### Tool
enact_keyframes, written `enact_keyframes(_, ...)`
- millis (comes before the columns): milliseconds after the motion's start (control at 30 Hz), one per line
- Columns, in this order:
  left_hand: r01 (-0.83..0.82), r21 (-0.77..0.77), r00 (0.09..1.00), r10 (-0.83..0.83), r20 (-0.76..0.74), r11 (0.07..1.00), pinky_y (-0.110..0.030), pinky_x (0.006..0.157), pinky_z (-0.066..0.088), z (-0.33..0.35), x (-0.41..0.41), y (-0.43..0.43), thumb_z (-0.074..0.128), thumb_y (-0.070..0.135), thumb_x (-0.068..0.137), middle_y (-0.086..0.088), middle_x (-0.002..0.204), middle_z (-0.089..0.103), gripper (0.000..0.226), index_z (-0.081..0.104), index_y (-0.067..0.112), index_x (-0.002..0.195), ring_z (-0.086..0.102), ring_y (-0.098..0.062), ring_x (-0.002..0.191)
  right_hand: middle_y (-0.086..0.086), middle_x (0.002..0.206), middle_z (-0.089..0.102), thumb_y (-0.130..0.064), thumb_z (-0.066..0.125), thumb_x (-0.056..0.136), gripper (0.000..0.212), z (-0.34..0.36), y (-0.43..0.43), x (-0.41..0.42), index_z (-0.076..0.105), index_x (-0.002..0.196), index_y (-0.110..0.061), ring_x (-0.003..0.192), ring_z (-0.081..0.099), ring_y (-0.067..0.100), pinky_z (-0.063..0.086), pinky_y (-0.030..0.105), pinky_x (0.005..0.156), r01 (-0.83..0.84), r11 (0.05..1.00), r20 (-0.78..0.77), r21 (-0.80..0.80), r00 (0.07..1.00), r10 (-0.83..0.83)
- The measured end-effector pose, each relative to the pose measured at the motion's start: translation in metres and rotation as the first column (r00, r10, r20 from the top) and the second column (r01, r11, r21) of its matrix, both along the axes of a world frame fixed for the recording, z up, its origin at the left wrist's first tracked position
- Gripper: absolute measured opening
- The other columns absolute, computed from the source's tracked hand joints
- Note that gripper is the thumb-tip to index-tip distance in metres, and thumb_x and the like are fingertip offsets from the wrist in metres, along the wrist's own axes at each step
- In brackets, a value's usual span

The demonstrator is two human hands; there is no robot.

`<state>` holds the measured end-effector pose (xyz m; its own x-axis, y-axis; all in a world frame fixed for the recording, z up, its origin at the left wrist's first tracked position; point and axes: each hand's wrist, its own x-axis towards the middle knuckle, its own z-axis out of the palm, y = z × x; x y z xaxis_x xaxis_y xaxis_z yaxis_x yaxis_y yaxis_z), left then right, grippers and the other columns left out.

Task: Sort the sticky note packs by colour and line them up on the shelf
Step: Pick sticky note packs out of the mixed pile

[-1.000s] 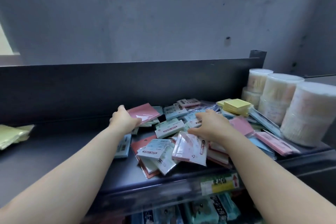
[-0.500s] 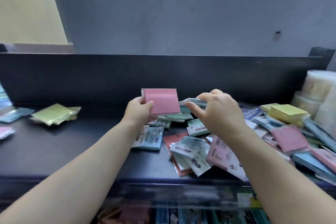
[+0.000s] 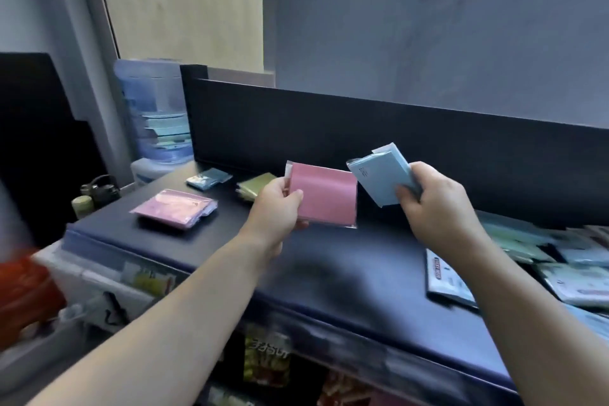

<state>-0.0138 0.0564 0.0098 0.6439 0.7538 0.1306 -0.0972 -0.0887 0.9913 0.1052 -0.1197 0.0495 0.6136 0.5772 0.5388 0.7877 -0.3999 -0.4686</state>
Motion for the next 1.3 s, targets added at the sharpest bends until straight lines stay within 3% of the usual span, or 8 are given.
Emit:
enact_keyframes(100, -0.048, 0.073, 0.999, 0.049, -0.016, 0.996, -0.028, 0.059, 0.05, -0.003, -0.041, 0.058, 0.046, 0.006, 0.094, -0.002, 0.095, 0.069, 0.024, 0.063, 0.021, 0.102, 0.063, -0.015, 0.079, -0.002, 0.082, 0.058, -0.014, 0.053, 0.092, 0.015, 0.001, 0.054, -0.027, 0.055, 0.105, -0.021, 0.067, 0.051, 0.007, 0.037, 0.017, 0.051, -0.063, 0.997, -0.091, 0.041, 0.994, 0.067)
enact_keyframes(233, -0.143, 0.145, 0.987, 0.152, -0.053, 0.979, -0.046, 0.088, 0.053, -0.009, -0.092, 0.138, 0.052, 0.017, 0.078, 0.0, 0.102, 0.072, 0.026, 0.061, 0.03, 0.099, 0.067, -0.025, 0.096, -0.013, 0.08, 0.057, -0.016, 0.054, 0.092, 0.013, -0.002, 0.131, -0.056, 0.055, 0.1, -0.026, 0.067, 0.052, 0.003, 0.035, 0.011, 0.05, -0.105, 0.988, -0.171, 0.111, 0.978, 0.123)
enact_keyframes(400, -0.171, 0.211, 0.951, 0.217, -0.221, 0.962, -0.054, 0.092, 0.049, -0.021, -0.128, 0.21, 0.053, 0.034, 0.068, 0.003, 0.111, 0.067, 0.041, 0.045, 0.061, 0.098, 0.063, -0.029, 0.103, -0.014, 0.083, 0.059, -0.016, 0.054, 0.092, 0.014, -0.011, 0.212, -0.075, 0.054, 0.098, -0.028, 0.073, 0.056, 0.007, 0.038, 0.009, 0.056, -0.105, 0.985, -0.28, 0.139, 0.95, 0.141)
enact_keyframes(567, -0.08, 0.42, 0.836, 0.29, -0.466, 0.904, -0.032, 0.102, 0.035, -0.019, -0.137, 0.231, 0.047, 0.02, 0.092, -0.007, 0.137, 0.052, 0.048, 0.04, 0.016, 0.138, 0.048, -0.026, 0.125, -0.007, 0.089, 0.063, -0.012, 0.045, 0.093, 0.02, -0.023, 0.273, -0.075, 0.055, 0.1, -0.027, 0.078, 0.058, 0.014, 0.049, 0.031, 0.074, -0.105, 0.989, -0.416, 0.107, 0.898, 0.14)
enact_keyframes(867, 0.124, 0.565, 0.772, 0.278, -0.571, 0.816, -0.038, 0.11, 0.028, -0.034, -0.132, 0.236, 0.042, 0.037, 0.095, -0.002, 0.143, 0.036, 0.045, 0.037, 0.027, 0.139, 0.03, -0.023, 0.134, 0.004, 0.102, 0.065, -0.016, 0.057, 0.088, 0.027, -0.038, 0.352, -0.059, 0.06, 0.115, -0.019, 0.079, 0.06, 0.017, 0.047, 0.031, 0.066, -0.083, 0.996, -0.56, 0.036, 0.823, 0.089)
enact_keyframes(967, 0.133, 0.583, 0.78, 0.278, -0.561, 0.802, -0.037, 0.106, 0.031, -0.034, -0.133, 0.236, 0.042, 0.04, 0.096, 0.0, 0.139, 0.038, 0.044, 0.039, 0.028, 0.138, 0.033, -0.021, 0.13, 0.006, 0.104, 0.067, -0.022, 0.061, 0.086, 0.033, -0.043, 0.364, -0.052, 0.061, 0.118, -0.016, 0.087, 0.063, 0.021, 0.05, 0.033, 0.075, -0.062, 0.989, -0.468, -0.133, 0.884, -0.008)
enact_keyframes(1100, 0.132, 0.61, 0.783, 0.295, -0.548, 0.782, -0.035, 0.105, 0.031, -0.034, -0.133, 0.236, 0.042, 0.04, 0.096, -0.001, 0.138, 0.039, 0.044, 0.039, 0.027, 0.137, 0.034, -0.022, 0.129, 0.01, 0.126, 0.054, -0.026, 0.065, 0.082, 0.05, -0.046, 0.362, -0.053, 0.053, 0.13, -0.016, 0.117, 0.049, 0.031, 0.043, 0.037, 0.097, 0.08, 0.887, -0.076, -0.454, 0.989, -0.128)
enact_keyframes(1300, 0.091, 0.704, 0.762, 0.406, -0.504, 0.704, -0.038, 0.104, 0.031, -0.026, -0.133, 0.229, 0.046, 0.041, 0.093, 0.001, 0.137, 0.04, 0.046, 0.04, 0.029, 0.137, 0.034, -0.024, 0.128, 0.003, 0.119, 0.064, -0.024, 0.059, 0.088, 0.031, -0.038, 0.333, -0.065, 0.064, 0.118, -0.017, 0.113, 0.056, 0.023, 0.045, 0.034, 0.095, 0.008, 0.926, -0.023, -0.378, 1.0, -0.018)
